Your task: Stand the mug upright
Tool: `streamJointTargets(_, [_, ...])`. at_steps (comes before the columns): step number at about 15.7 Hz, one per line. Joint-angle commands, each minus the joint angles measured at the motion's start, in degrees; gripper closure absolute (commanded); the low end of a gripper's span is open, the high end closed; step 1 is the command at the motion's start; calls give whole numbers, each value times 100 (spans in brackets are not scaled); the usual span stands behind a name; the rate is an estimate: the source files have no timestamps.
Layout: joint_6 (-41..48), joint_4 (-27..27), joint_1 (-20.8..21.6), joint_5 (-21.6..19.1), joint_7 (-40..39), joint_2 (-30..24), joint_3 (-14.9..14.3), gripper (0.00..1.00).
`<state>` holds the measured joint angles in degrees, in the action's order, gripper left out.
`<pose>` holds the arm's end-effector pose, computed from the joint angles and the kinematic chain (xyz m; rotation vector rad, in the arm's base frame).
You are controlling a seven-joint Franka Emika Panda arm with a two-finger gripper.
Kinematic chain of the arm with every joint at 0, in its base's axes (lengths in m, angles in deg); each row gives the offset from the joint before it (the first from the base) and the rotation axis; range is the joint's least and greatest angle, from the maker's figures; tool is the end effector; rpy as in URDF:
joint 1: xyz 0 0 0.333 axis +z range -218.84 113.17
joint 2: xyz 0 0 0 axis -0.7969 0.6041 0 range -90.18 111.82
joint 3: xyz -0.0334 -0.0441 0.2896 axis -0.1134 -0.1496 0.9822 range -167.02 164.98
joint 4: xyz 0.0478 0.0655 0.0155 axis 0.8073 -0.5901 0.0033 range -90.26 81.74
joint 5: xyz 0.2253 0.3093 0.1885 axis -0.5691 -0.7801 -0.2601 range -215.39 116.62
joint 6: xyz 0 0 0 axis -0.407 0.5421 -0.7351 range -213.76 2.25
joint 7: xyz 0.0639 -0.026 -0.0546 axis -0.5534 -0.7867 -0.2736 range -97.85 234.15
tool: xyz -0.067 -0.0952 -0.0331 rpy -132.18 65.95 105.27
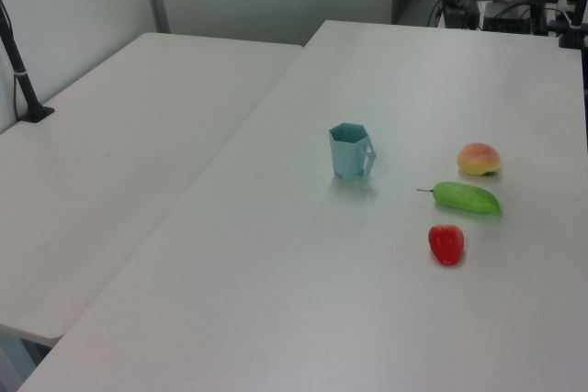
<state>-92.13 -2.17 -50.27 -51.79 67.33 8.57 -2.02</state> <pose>0.5851 0.0207 0.6367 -3.0905 -0.0646 -0.2080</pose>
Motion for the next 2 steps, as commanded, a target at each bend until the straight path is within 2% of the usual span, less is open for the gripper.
streamJointTargets(1, [-155,-209,166,-111,-156,-144,-128,0])
streamJointTargets(2, [-138,-217,166,-111,-156,-144,-128,0])
